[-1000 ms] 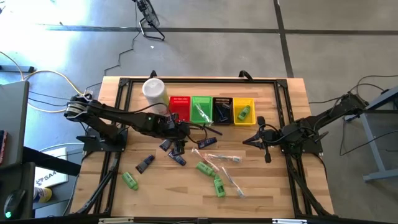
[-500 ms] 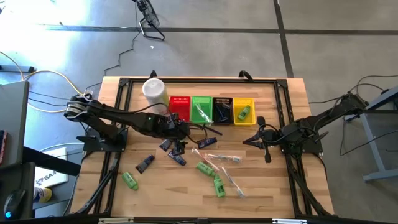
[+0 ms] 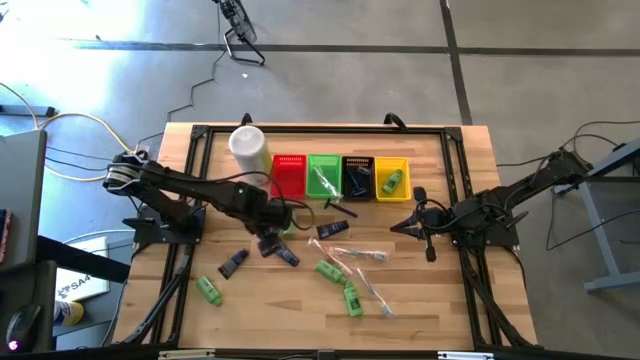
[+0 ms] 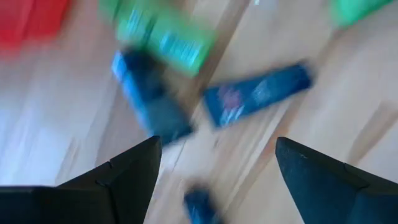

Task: Pick & Place Travel size toiletries
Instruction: Put the blue shave cream into the red bin

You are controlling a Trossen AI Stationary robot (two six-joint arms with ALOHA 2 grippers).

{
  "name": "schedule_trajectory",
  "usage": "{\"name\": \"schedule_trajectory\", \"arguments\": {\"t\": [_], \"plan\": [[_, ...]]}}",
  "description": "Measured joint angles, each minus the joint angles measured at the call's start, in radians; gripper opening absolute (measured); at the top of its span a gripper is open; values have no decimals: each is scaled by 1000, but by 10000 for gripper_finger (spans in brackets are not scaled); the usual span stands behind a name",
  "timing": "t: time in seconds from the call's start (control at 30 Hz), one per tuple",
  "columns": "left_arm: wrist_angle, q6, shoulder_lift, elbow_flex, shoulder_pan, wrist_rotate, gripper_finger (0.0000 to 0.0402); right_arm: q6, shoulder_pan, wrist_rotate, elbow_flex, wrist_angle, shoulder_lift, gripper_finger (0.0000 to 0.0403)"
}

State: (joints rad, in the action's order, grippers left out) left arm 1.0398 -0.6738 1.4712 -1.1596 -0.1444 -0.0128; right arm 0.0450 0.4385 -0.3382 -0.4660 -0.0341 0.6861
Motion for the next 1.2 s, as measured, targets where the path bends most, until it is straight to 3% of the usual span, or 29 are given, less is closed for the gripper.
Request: {"name": "schedule_trajectory", "arguments": {"t": [0.17, 0.47, 0.97, 1.2], "plan": [[193, -170, 0, 1, 0, 0, 310, 7, 0, 0, 0, 0, 0, 2], [202, -253, 1, 120, 0, 130, 310, 17, 0, 0, 0, -6, 0, 2], [-63, -248, 1, 324, -92, 291, 310, 41, 0, 0, 0, -21, 8, 2], [-183, -279, 1, 324, -133, 206, 310, 41, 0, 0, 0, -13, 15, 2]]}}
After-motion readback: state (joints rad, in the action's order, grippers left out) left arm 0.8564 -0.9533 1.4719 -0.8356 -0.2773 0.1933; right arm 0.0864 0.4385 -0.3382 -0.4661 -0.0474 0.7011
